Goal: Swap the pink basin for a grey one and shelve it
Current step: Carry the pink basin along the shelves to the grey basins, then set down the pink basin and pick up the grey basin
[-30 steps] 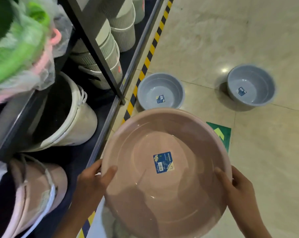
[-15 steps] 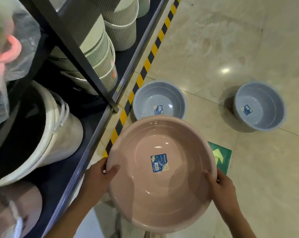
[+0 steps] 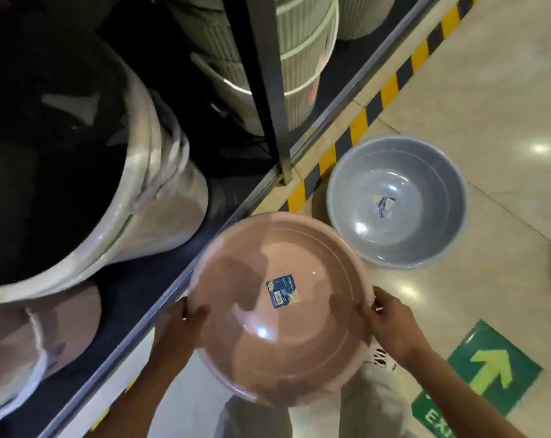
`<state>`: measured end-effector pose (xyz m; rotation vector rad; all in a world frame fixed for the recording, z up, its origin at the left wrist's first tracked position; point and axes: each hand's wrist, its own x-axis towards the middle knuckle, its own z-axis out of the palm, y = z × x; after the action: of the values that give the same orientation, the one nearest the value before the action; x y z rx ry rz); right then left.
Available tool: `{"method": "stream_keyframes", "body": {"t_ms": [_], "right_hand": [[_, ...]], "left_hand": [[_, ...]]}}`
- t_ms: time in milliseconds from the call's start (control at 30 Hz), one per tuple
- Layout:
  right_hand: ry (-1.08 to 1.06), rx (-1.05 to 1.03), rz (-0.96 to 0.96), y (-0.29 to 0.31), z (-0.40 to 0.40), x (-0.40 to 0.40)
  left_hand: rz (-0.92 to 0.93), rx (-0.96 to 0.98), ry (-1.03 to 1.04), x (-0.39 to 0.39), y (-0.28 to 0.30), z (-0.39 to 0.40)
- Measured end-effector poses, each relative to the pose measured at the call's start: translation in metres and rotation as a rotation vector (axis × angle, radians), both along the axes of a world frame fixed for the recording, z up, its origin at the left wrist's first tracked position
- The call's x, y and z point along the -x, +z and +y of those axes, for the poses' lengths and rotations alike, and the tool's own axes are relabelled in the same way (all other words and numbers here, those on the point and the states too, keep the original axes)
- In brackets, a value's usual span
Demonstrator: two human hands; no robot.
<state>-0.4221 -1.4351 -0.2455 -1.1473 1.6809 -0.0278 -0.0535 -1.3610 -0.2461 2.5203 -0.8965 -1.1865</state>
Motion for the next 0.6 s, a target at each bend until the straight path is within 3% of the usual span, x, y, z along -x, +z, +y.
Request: {"method": "stream_keyframes", "body": {"t_ms": [133, 267, 600], "right_hand": [[0.046, 0.029, 0.062, -0.051, -0.02, -0.018], [0.064, 0.013, 0.099, -0.086, -0.022, -0.027], [0.068, 0.003, 0.128, -0.114, -0.019, -0.03]], "left_hand": [[0.076, -0.068, -0.054, -0.014, -0.037, 0.004], [0.178, -0.165, 0.037, -0.021, -0.067, 0.007], [0.212, -0.245, -0.002, -0.02, -0.1, 0.009]]}}
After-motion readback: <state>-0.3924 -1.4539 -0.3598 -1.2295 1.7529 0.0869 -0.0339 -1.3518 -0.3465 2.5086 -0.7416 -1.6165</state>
